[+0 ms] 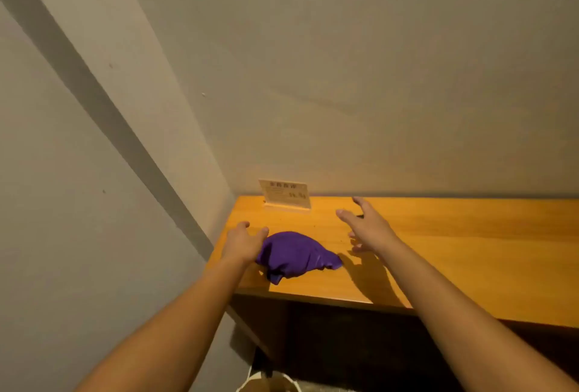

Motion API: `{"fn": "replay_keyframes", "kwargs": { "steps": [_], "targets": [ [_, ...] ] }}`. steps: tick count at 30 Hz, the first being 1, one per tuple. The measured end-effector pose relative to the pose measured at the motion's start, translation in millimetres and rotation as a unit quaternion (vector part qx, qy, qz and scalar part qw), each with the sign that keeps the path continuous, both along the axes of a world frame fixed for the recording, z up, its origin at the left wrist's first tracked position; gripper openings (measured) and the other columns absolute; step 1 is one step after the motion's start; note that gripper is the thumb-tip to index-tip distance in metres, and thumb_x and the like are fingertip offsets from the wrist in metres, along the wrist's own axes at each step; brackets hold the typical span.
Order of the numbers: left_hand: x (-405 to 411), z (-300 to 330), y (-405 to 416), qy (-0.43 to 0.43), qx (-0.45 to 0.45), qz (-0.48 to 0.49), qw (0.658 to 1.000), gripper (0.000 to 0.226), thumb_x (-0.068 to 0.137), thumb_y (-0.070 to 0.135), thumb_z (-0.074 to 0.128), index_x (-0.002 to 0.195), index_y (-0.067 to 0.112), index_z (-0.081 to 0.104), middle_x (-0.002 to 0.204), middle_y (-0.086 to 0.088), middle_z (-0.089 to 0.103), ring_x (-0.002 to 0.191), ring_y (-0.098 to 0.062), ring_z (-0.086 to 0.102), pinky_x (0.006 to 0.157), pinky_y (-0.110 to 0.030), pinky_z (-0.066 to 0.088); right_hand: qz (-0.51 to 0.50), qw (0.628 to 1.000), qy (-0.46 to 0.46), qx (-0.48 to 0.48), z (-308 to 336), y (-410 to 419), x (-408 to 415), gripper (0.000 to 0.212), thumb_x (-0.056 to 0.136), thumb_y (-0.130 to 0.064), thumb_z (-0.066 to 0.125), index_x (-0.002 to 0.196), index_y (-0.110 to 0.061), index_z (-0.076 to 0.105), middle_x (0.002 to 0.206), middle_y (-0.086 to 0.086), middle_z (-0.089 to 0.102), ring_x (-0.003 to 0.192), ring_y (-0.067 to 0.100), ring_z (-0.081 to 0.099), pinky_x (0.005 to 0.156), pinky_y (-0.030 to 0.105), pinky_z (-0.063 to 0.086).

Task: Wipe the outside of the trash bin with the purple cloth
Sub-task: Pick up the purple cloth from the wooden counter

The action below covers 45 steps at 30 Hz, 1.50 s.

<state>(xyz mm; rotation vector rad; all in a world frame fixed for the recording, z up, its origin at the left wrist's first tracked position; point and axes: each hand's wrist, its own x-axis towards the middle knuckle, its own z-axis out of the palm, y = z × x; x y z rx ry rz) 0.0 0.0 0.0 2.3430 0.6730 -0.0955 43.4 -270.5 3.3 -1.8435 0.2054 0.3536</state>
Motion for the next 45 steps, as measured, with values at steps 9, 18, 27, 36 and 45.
{"fn": "replay_keyframes", "kwargs": {
  "steps": [9,18,27,36,45],
  "targets": [
    [29,-40,1,0.126,-0.186,-0.029,0.974,0.068,0.090,0.041,0.078,0.142,0.004,0.055,0.138,-0.019,0.064,0.119,-0.033,0.064,0.101,-0.044,0.055,0.054,0.986,0.089,-0.127,-53,83,-3,0.054,0.093,-0.056,0.058,0.128,-0.015,0.059,0.109,0.009,0.071,0.086,0.029,0.074,0.082,0.047,0.062],
    [-52,6,-23,-0.056,-0.409,0.016,0.910,0.015,0.091,0.016,0.078,0.089,0.016,0.063,0.099,-0.010,0.068,0.090,-0.021,0.071,0.063,-0.029,0.056,-0.012,0.991,0.001,0.135,-19,78,-55,0.065,0.086,-0.063,0.069,0.143,-0.038,0.052,0.137,-0.005,0.057,0.119,0.016,0.062,0.093,0.043,0.060],
    [-172,22,-70,-0.160,-0.359,0.045,0.918,0.014,0.100,0.015,0.065,0.097,0.017,0.078,0.101,-0.001,0.079,0.106,-0.024,0.073,0.093,-0.036,0.057,-0.009,0.972,-0.043,0.229,-28,62,-150,0.059,0.063,-0.066,0.082,0.114,-0.040,0.067,0.109,-0.018,0.076,0.101,0.001,0.071,0.079,0.017,0.053],
    [-250,-21,-92,0.015,-0.402,0.024,0.915,0.043,0.091,0.048,0.071,0.128,0.027,0.066,0.126,-0.002,0.073,0.114,-0.022,0.070,0.092,-0.044,0.063,0.068,0.990,-0.023,0.119,-65,34,-237,0.036,0.101,-0.063,0.046,0.105,-0.040,0.072,0.094,-0.020,0.075,0.090,-0.003,0.069,0.072,0.019,0.048],
    [-302,-112,-107,-0.009,-0.310,0.095,0.946,0.026,0.100,0.026,0.066,0.127,0.024,0.065,0.121,-0.004,0.072,0.111,-0.022,0.070,0.095,-0.051,0.061,0.092,0.983,0.081,0.135,-141,20,-297,0.048,0.095,-0.057,0.063,0.141,-0.048,0.054,0.138,-0.021,0.059,0.120,0.004,0.061,0.091,0.023,0.056]
  ]
}}
